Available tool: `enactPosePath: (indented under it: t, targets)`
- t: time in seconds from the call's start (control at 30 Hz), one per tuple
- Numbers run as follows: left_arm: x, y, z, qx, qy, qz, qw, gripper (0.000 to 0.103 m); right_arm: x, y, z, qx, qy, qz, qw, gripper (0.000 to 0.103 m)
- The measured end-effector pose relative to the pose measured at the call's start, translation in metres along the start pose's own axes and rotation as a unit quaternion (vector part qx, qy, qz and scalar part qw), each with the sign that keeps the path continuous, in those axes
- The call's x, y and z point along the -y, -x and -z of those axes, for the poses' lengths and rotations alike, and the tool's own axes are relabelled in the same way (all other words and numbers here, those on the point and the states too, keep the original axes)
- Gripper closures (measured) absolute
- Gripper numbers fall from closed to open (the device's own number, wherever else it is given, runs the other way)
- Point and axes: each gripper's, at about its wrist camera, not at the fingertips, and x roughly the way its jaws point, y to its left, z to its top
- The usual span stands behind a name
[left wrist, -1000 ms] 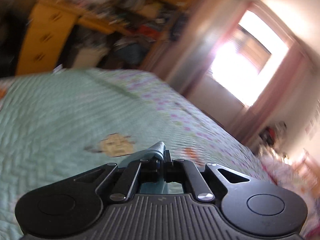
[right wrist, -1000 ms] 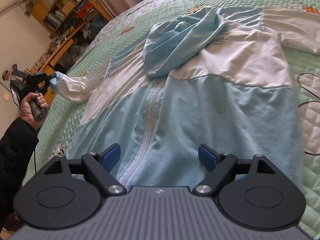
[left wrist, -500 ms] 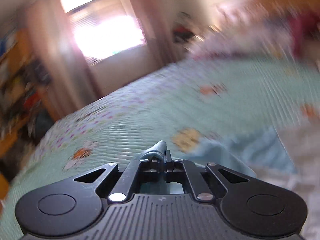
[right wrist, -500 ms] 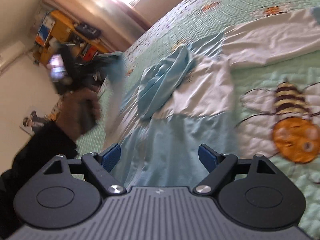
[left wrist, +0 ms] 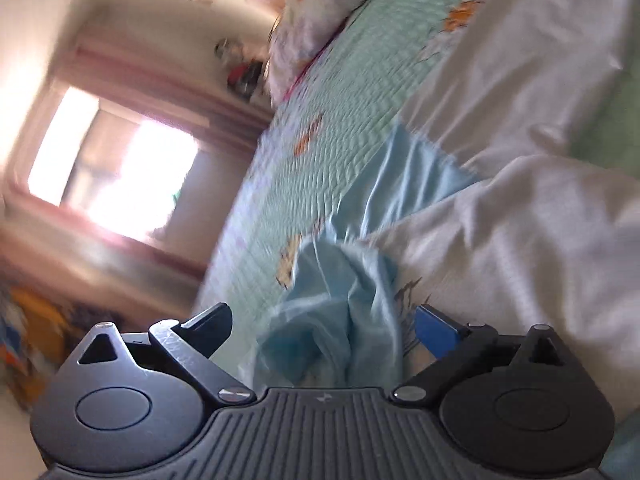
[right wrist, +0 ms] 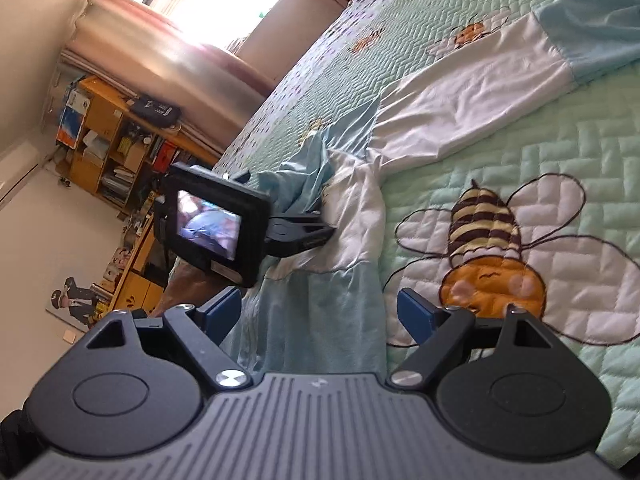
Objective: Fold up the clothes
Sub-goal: 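Carry the sleeve across the jacket body with the left tool and release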
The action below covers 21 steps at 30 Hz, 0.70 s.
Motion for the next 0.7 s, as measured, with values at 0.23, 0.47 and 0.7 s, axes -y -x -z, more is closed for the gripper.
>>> enactPosePath:
  t: [0.23,0.47,0.7]
  targets:
    - [0.044,0.034,-0.012,0.08,-0.153,-0.058,0.9834,0.004,-0.001,0.007,0.001,-0.002,-0.008,0.003,1.0,0.017]
    - [-0.03,0.027,0.014,0.023,0.061,-0.022,0.9976,0.001,0.007,0.011,0.001,0.002,-0.026,0.0,1.0,0.017]
    - [-0.13,-0.018,0.1,-0.073,0.441,0.052,0.8931,0.003,0.012,0.003,0.008,-0.01,-0.026,-0.004,1.0,0.017]
